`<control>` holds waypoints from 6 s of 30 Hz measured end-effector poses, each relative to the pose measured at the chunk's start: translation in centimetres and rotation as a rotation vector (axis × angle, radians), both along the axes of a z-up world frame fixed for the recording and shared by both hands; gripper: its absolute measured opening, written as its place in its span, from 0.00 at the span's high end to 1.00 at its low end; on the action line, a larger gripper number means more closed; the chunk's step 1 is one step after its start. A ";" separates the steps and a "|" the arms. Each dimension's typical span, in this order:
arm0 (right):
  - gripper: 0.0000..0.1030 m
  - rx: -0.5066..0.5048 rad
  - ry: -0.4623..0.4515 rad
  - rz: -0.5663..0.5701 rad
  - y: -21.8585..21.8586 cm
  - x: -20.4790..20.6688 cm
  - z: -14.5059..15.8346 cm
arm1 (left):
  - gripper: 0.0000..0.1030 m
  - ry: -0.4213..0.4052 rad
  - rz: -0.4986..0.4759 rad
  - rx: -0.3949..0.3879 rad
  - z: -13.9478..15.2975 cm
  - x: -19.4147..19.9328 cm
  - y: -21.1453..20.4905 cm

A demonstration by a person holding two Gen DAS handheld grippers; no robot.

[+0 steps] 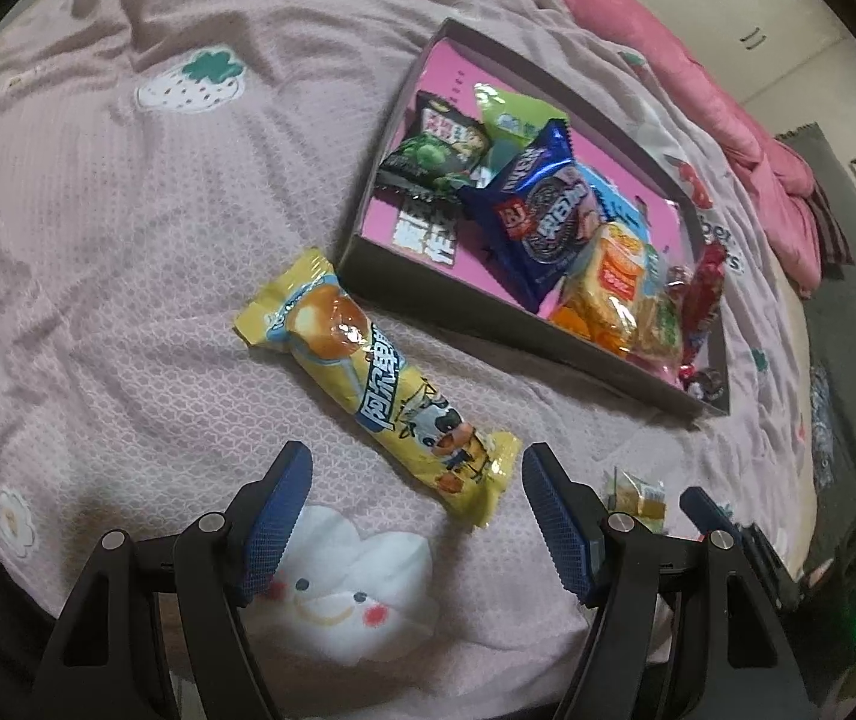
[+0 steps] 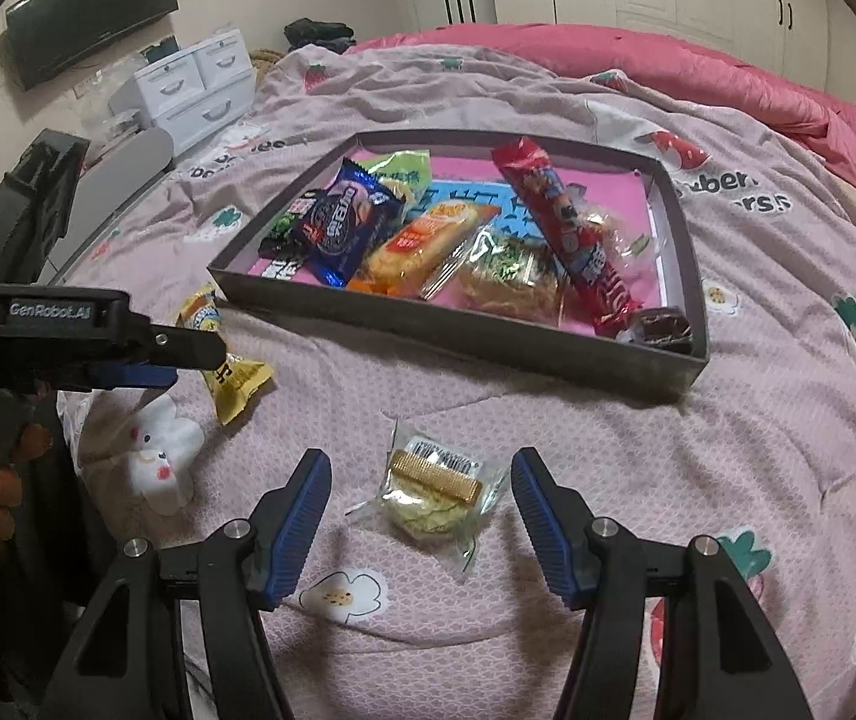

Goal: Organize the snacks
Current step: 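Grasp the yellow wafer bar with the left tool while the right tool grasps the clear cake packet, then carry the wafer bar into the tray with the left tool while the right tool carries the cake packet there, then release the wafer bar in the tray with the left tool while the right tool releases the cake packet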

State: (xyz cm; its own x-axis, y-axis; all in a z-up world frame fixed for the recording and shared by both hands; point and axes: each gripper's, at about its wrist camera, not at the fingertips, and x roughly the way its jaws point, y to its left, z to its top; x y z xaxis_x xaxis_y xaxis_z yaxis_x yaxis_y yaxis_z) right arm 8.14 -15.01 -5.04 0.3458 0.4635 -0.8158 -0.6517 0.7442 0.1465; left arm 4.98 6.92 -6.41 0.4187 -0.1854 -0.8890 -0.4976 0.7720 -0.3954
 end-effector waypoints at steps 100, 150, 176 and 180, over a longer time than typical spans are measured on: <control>0.50 0.062 -0.204 -0.138 -0.5 9.1 0.6 | 0.84 -0.255 -0.277 0.370 2.3 9.2 -1.0; 0.47 -0.039 -0.219 -0.158 -1.1 8.8 -0.3 | 0.47 -0.213 -0.299 0.407 2.4 7.5 -1.3; 0.31 0.141 -0.250 -0.203 -3.4 3.3 5.3 | 0.26 -0.235 -0.300 0.382 5.7 2.3 -4.3; 0.25 0.122 -0.252 -0.204 -3.3 1.5 5.4 | 0.26 -0.242 -0.308 0.376 6.0 0.4 -5.7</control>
